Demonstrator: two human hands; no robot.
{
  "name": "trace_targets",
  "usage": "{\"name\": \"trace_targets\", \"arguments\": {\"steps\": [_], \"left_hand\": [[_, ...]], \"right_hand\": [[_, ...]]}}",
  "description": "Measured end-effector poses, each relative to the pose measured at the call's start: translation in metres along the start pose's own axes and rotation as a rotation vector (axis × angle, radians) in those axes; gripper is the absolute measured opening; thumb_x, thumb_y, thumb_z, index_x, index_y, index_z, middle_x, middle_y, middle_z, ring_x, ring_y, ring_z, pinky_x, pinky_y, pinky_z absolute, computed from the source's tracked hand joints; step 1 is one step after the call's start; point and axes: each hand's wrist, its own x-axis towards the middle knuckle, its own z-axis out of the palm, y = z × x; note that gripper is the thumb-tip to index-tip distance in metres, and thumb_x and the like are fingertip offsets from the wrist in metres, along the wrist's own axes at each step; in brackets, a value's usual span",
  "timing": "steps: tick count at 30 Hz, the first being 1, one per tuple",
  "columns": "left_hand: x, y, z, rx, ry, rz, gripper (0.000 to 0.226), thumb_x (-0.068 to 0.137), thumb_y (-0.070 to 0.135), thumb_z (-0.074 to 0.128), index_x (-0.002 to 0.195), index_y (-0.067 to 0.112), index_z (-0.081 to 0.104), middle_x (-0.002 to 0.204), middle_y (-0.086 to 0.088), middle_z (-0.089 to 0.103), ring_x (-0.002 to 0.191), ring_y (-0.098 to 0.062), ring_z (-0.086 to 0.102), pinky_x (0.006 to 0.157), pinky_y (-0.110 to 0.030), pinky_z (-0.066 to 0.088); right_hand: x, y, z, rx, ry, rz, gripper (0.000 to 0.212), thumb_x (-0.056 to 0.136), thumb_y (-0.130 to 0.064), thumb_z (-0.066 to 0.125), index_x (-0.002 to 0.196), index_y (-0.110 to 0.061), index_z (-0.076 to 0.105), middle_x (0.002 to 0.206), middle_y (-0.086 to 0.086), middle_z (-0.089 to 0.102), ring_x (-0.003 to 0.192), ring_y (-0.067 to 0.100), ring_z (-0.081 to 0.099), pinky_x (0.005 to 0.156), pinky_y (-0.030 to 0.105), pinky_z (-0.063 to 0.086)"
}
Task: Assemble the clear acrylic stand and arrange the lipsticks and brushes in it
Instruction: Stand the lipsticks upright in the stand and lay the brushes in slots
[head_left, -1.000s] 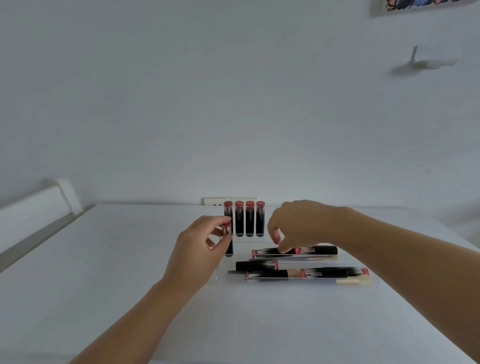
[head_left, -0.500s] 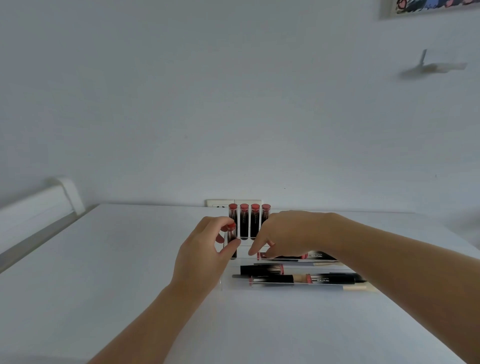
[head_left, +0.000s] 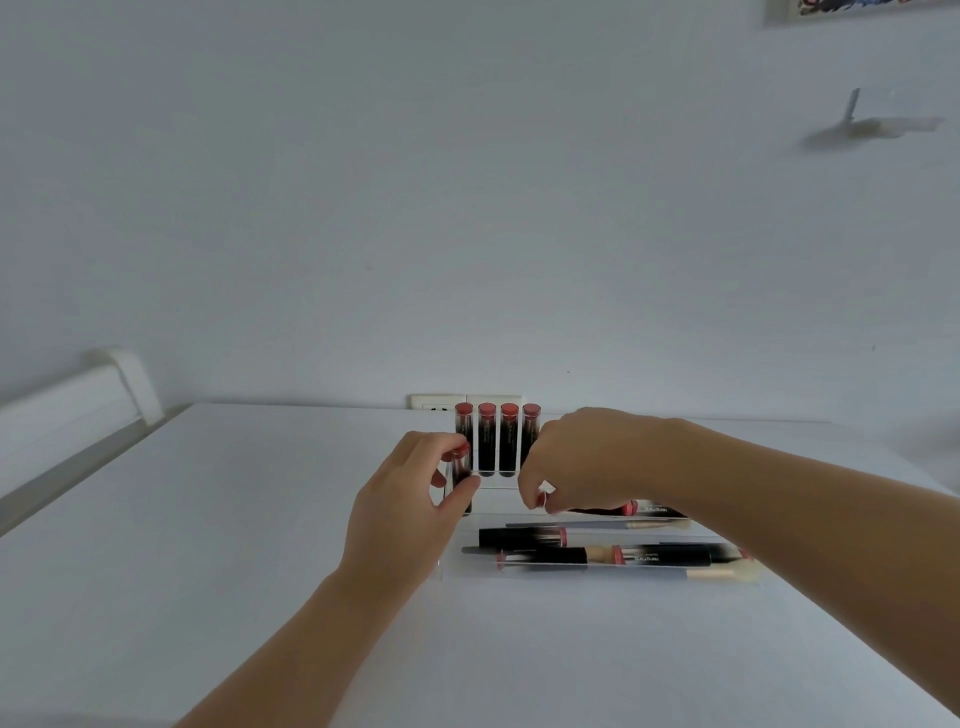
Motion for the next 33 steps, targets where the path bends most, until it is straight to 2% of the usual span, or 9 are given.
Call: {"name": "trace_targets", "arguments": {"steps": [4, 8, 14, 16, 19, 22, 26, 30, 33], "left_hand": [[-0.001, 0.000, 0.000, -0.005, 0.004, 0.009, 0.034, 0.083, 0.023, 0.080, 0.114, 0.026, 0.066, 0.103, 0.017, 0.061, 0.077, -0.004, 0.062, 0.062, -0.023, 0.052], [0.000, 0.000, -0.002, -0.007, 0.011, 0.003, 0.034, 0.083, 0.024, 0.080, 0.114, 0.025, 0.066, 0.102, 0.018, 0.062, 0.079, -0.002, 0.062, 0.063, -0.024, 0.052], [-0.003, 0.002, -0.007, -0.032, 0.036, -0.016, 0.022, 0.087, 0.022, 0.075, 0.106, 0.031, 0.067, 0.088, 0.024, 0.064, 0.081, -0.001, 0.061, 0.060, -0.023, 0.051], [-0.002, 0.003, -0.007, -0.056, 0.039, -0.049, 0.021, 0.087, 0.020, 0.073, 0.103, 0.033, 0.066, 0.084, 0.022, 0.066, 0.077, -0.004, 0.062, 0.060, -0.026, 0.052], [0.001, 0.004, -0.007, -0.059, 0.020, -0.030, 0.018, 0.086, 0.021, 0.075, 0.100, 0.029, 0.067, 0.087, 0.017, 0.068, 0.077, -0.007, 0.064, 0.064, -0.034, 0.056], [0.005, 0.008, -0.008, -0.023, 0.018, 0.001, 0.020, 0.084, 0.026, 0.077, 0.100, 0.030, 0.067, 0.090, 0.019, 0.066, 0.076, -0.006, 0.061, 0.061, -0.026, 0.052], [0.008, 0.009, -0.009, 0.059, 0.019, 0.047, 0.025, 0.081, 0.027, 0.082, 0.104, 0.029, 0.073, 0.089, 0.018, 0.063, 0.070, -0.007, 0.058, 0.058, -0.027, 0.050], [0.006, 0.008, -0.011, 0.092, -0.008, 0.045, 0.030, 0.081, 0.035, 0.080, 0.110, 0.033, 0.070, 0.093, 0.021, 0.063, 0.075, -0.005, 0.057, 0.059, -0.022, 0.045], [0.003, 0.005, -0.013, 0.108, -0.039, 0.033, 0.037, 0.083, 0.027, 0.075, 0.119, 0.032, 0.069, 0.091, 0.026, 0.059, 0.077, -0.003, 0.056, 0.060, -0.014, 0.037]], "right_hand": [[-0.008, 0.002, -0.003, -0.003, 0.025, -0.014, 0.014, 0.095, -0.033, 0.061, 0.107, -0.037, 0.068, 0.098, -0.017, 0.052, 0.104, 0.013, 0.056, 0.076, 0.028, 0.038], [-0.021, 0.003, -0.008, -0.016, 0.062, 0.002, 0.019, 0.098, -0.033, 0.055, 0.113, -0.037, 0.067, 0.116, -0.014, 0.061, 0.111, 0.010, 0.054, 0.086, 0.029, 0.044], [-0.034, 0.007, -0.011, 0.123, 0.130, 0.080, 0.025, 0.098, -0.033, 0.053, 0.120, -0.036, 0.064, 0.111, -0.017, 0.061, 0.106, 0.009, 0.055, 0.091, 0.033, 0.049], [-0.037, 0.009, -0.010, 0.187, 0.159, 0.103, 0.025, 0.097, -0.034, 0.054, 0.119, -0.036, 0.065, 0.109, -0.017, 0.060, 0.102, 0.007, 0.054, 0.089, 0.031, 0.049], [-0.036, 0.010, -0.006, 0.279, 0.259, 0.143, 0.017, 0.093, -0.035, 0.058, 0.104, -0.033, 0.070, 0.100, -0.015, 0.062, 0.089, 0.005, 0.056, 0.075, 0.026, 0.048], [-0.031, 0.005, -0.004, 0.429, 0.375, 0.201, 0.011, 0.087, -0.038, 0.065, 0.089, -0.029, 0.071, 0.086, -0.013, 0.067, 0.079, 0.006, 0.061, 0.069, 0.028, 0.052], [-0.020, -0.004, 0.004, 0.666, 0.456, 0.294, 0.009, 0.081, -0.036, 0.073, 0.079, -0.027, 0.072, 0.077, -0.014, 0.071, 0.069, 0.004, 0.064, 0.061, 0.019, 0.048], [-0.010, -0.014, 0.008, 0.777, 0.476, 0.304, 0.003, 0.081, -0.031, 0.071, 0.079, -0.030, 0.071, 0.073, -0.013, 0.073, 0.060, 0.002, 0.063, 0.055, 0.015, 0.047], [-0.006, -0.019, 0.008, 0.760, 0.492, 0.306, 0.004, 0.081, -0.030, 0.071, 0.085, -0.029, 0.073, 0.076, -0.013, 0.073, 0.066, 0.002, 0.064, 0.057, 0.014, 0.046]]}}
